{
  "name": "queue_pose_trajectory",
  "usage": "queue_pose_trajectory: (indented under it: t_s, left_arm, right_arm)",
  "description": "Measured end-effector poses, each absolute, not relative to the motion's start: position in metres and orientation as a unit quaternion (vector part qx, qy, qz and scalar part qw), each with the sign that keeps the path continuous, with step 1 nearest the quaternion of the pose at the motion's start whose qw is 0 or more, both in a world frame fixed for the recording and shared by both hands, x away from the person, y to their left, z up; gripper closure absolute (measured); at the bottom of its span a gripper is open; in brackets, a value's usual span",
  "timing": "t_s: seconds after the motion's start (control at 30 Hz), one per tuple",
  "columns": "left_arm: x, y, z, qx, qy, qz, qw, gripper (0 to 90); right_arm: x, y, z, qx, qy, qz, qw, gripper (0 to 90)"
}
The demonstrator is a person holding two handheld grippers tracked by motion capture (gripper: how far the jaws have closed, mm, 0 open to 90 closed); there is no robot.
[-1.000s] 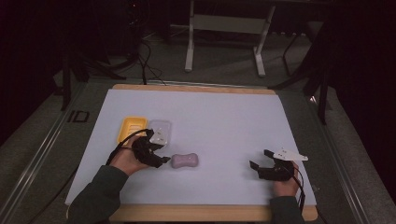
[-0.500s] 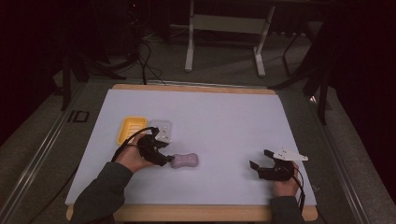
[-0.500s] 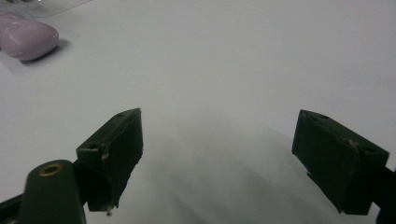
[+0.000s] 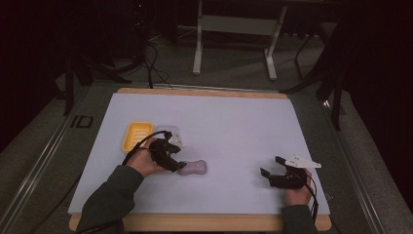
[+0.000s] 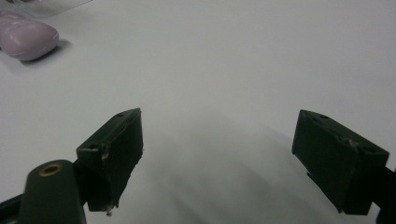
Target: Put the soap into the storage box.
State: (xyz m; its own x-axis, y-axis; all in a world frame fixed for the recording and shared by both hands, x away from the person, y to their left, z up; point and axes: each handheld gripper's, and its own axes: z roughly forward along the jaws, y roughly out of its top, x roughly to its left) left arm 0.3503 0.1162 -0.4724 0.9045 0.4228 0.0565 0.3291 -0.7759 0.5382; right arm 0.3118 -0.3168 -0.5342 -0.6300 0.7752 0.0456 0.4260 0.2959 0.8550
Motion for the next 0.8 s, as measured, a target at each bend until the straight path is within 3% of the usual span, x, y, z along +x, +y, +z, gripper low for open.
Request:
queue_pose_trajectory:
  t_s: [0.8]
  left_arm:
    - [0.358, 0.091, -0.482, 0.947, 0.181, 0.051, 0.262, 30.9]
  right_arm:
    - [0.312, -0.317, -0.534, 0.385, 0.781, 0.452, 0.193, 16.1]
